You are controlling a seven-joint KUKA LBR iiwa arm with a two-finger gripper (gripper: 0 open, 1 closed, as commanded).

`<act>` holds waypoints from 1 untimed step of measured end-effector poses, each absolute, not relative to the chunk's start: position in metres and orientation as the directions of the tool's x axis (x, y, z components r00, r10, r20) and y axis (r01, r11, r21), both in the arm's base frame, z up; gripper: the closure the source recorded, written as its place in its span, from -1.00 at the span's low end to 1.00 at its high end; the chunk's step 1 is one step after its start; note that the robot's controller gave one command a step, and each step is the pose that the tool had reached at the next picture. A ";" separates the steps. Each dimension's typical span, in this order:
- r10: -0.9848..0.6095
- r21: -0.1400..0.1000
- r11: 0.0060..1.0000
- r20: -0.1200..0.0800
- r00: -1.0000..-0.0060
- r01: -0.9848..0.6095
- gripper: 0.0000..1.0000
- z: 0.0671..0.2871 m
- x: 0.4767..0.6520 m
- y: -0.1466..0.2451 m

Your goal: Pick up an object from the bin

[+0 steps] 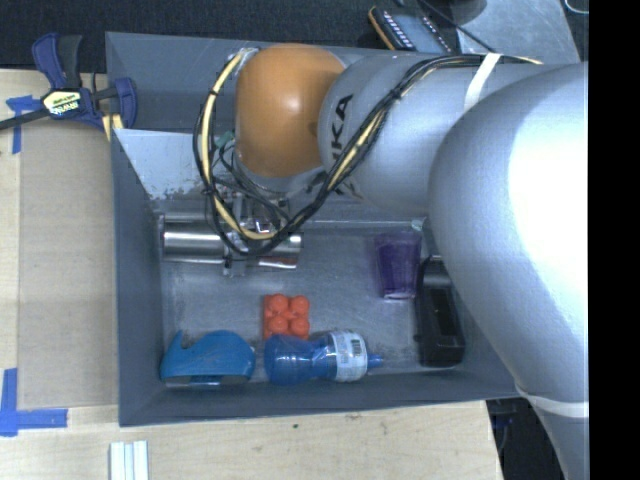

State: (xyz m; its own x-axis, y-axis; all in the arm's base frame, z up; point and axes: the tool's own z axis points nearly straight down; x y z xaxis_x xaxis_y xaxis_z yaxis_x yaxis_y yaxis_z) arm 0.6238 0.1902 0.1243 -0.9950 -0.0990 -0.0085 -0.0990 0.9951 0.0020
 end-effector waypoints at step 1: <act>-0.279 0.006 0.960 0.005 -0.960 -0.279 -1.00 0.108 0.614 0.239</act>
Offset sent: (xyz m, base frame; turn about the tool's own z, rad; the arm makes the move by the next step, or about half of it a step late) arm -0.0023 0.0408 -0.0543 -0.0634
